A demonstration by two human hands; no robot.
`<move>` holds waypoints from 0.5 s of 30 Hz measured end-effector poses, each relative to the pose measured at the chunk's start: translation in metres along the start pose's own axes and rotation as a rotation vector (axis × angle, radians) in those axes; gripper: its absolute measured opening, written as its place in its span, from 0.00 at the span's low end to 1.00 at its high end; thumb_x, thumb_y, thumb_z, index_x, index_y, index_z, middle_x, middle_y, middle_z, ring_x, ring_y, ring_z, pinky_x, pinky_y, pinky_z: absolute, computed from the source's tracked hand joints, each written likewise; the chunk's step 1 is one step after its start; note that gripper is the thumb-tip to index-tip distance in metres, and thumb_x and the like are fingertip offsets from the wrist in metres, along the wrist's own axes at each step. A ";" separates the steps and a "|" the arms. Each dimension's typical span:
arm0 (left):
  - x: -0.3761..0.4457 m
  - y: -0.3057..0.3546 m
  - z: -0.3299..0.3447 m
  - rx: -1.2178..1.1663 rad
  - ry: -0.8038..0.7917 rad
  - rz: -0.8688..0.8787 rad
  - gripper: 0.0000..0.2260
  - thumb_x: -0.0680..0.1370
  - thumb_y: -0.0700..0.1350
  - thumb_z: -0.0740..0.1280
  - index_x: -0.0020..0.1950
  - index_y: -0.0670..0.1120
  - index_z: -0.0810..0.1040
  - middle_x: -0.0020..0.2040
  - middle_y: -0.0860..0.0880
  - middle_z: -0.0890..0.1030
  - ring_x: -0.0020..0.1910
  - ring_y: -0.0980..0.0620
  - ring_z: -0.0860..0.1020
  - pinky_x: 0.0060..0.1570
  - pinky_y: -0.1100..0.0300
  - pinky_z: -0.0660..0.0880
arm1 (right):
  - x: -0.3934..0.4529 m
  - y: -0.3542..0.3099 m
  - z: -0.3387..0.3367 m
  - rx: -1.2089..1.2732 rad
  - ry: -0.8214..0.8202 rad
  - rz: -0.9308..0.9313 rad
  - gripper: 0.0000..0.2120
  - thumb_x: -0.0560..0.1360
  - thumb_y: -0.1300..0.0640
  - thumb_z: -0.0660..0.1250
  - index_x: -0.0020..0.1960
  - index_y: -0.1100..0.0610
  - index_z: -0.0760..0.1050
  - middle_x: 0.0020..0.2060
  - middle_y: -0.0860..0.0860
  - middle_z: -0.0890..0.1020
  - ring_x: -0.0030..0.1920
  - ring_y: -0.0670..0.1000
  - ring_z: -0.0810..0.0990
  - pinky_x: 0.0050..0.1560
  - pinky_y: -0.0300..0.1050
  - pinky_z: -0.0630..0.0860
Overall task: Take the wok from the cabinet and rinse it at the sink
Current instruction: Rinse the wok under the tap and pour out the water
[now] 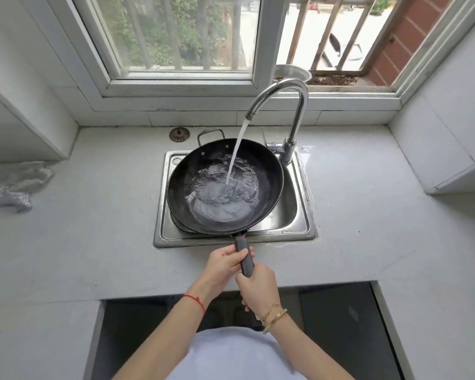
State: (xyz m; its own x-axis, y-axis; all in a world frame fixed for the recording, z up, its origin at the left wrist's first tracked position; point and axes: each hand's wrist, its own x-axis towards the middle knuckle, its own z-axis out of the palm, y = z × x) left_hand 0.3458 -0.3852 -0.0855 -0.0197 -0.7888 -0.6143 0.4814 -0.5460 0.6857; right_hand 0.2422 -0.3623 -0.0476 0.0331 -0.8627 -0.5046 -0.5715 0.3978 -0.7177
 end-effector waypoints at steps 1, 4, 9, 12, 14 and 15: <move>0.000 0.000 0.000 -0.002 -0.014 -0.003 0.08 0.78 0.33 0.66 0.56 0.37 0.81 0.47 0.45 0.86 0.48 0.52 0.84 0.49 0.61 0.80 | 0.000 0.002 0.000 -0.001 0.009 0.000 0.10 0.74 0.62 0.60 0.35 0.60 0.72 0.27 0.57 0.75 0.21 0.53 0.75 0.19 0.43 0.74; -0.001 -0.001 0.005 0.010 -0.019 0.016 0.09 0.78 0.32 0.65 0.56 0.36 0.80 0.48 0.45 0.85 0.47 0.52 0.84 0.47 0.62 0.80 | 0.000 0.006 -0.003 -0.004 0.019 -0.009 0.09 0.75 0.60 0.61 0.35 0.58 0.72 0.27 0.57 0.76 0.22 0.54 0.76 0.20 0.45 0.76; -0.003 -0.003 0.009 0.101 0.035 0.106 0.07 0.77 0.31 0.67 0.53 0.37 0.81 0.46 0.43 0.85 0.45 0.50 0.83 0.48 0.62 0.81 | 0.002 0.012 -0.006 0.068 -0.031 0.016 0.08 0.74 0.61 0.62 0.36 0.57 0.71 0.27 0.57 0.76 0.21 0.54 0.75 0.21 0.45 0.75; -0.002 -0.005 0.007 0.121 0.087 0.144 0.07 0.75 0.31 0.69 0.49 0.40 0.82 0.43 0.45 0.86 0.44 0.50 0.83 0.50 0.60 0.81 | 0.004 0.011 -0.007 0.103 -0.077 0.017 0.08 0.74 0.61 0.63 0.36 0.58 0.71 0.26 0.56 0.75 0.20 0.53 0.74 0.21 0.44 0.73; -0.002 -0.005 0.006 0.141 0.120 0.152 0.07 0.74 0.31 0.70 0.47 0.42 0.83 0.41 0.47 0.86 0.43 0.50 0.83 0.48 0.60 0.81 | 0.005 0.010 -0.008 0.110 -0.101 0.014 0.09 0.73 0.62 0.63 0.34 0.57 0.70 0.24 0.54 0.74 0.19 0.52 0.73 0.19 0.42 0.72; -0.002 -0.004 0.005 0.144 0.134 0.153 0.07 0.74 0.31 0.70 0.45 0.42 0.83 0.40 0.48 0.86 0.43 0.50 0.83 0.46 0.61 0.81 | 0.005 0.010 -0.010 0.115 -0.113 0.015 0.10 0.73 0.62 0.63 0.34 0.57 0.69 0.23 0.54 0.74 0.18 0.51 0.72 0.19 0.41 0.71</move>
State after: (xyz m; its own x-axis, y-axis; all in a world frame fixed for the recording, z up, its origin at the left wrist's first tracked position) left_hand 0.3390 -0.3829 -0.0850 0.1644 -0.8264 -0.5386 0.3397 -0.4652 0.8175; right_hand 0.2290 -0.3660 -0.0526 0.1206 -0.8183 -0.5620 -0.4750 0.4495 -0.7565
